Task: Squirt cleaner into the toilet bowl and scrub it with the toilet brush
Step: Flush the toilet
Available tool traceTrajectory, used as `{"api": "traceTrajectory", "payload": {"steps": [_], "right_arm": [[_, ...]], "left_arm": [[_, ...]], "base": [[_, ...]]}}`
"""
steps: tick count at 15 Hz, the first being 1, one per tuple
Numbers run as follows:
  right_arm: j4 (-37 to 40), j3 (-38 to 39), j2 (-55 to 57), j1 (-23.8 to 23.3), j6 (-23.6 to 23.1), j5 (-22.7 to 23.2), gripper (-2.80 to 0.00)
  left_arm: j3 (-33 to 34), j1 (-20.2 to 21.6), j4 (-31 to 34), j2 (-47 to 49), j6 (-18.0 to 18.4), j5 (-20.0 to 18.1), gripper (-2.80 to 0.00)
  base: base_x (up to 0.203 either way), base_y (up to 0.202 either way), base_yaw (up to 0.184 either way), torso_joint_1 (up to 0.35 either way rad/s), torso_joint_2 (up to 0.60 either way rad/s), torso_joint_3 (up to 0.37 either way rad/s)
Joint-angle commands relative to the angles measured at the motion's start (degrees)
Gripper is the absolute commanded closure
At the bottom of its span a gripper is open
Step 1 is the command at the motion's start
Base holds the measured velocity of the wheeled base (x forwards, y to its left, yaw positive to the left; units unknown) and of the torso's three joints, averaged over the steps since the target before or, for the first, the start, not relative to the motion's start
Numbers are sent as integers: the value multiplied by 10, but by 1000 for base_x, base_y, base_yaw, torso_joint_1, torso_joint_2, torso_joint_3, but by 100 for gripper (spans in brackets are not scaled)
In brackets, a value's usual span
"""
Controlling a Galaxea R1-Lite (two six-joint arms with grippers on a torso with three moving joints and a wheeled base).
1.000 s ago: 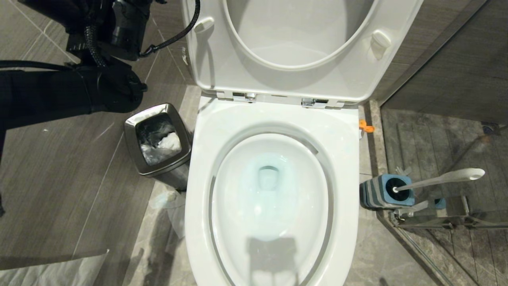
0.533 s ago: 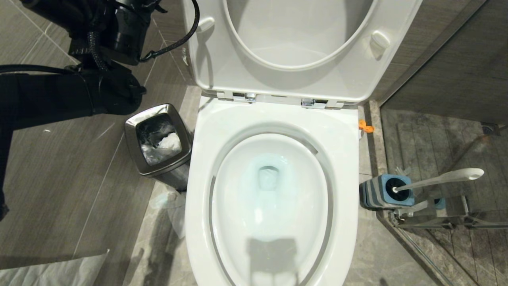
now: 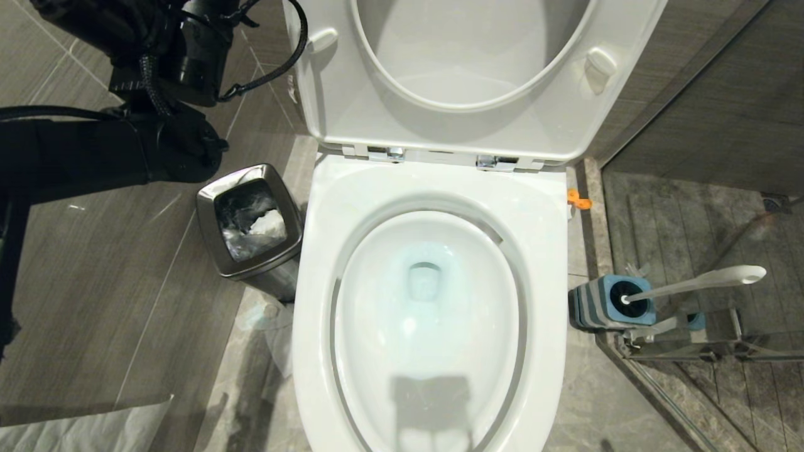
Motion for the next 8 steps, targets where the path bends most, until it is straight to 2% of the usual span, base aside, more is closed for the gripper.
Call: {"api": "traceTrajectory", "payload": {"steps": [1,8], "right_arm": [[0,0,0,0,0,0,0],[0,0,0,-1,0,0,0]], "left_arm": [[0,6,-5,10,-3,-1,0],[0,5,-1,17,-5,-5,0]], "base": [[0,0,0,0,0,0],[0,0,0,0,0,0]]}}
